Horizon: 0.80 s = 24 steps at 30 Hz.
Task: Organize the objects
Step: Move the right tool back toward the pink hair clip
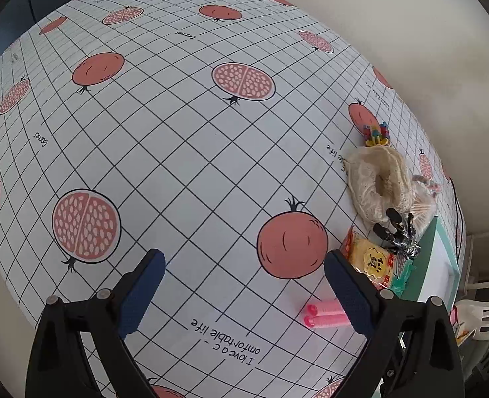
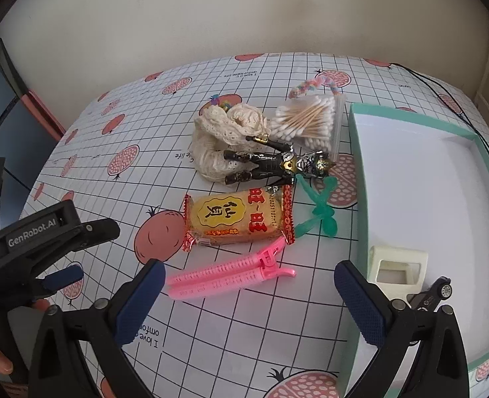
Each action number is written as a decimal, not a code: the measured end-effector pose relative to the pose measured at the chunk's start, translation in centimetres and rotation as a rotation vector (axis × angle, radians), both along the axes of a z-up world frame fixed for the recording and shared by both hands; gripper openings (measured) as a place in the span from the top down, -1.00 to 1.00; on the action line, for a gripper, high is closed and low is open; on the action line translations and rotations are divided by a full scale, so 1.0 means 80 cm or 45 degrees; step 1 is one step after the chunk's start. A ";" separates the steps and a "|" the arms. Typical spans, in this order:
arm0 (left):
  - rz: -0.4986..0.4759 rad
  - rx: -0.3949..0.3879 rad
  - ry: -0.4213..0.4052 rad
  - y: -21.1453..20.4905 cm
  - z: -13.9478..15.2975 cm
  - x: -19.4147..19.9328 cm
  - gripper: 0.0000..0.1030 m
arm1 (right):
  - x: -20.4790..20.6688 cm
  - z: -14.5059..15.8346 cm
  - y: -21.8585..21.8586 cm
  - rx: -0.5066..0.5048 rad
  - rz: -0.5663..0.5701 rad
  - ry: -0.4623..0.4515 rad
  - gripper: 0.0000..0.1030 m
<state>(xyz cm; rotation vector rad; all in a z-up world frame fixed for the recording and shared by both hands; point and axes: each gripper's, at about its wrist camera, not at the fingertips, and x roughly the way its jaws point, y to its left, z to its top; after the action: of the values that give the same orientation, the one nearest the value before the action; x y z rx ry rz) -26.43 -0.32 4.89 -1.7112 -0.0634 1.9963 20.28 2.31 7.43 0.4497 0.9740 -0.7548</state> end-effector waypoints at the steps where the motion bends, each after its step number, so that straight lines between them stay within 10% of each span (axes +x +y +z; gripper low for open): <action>1: 0.003 -0.016 0.000 -0.001 -0.002 -0.001 -0.88 | 0.002 -0.003 0.000 0.005 -0.006 0.003 -1.00; 24: -0.084 -0.114 -0.065 -0.003 -0.030 -0.012 -0.88 | 0.025 -0.058 -0.013 0.107 -0.177 0.045 -1.00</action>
<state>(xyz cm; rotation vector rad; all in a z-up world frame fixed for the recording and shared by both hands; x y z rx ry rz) -27.36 -0.55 2.51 -1.7962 0.0649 1.9343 22.27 1.28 2.79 0.5834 1.0176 -0.8519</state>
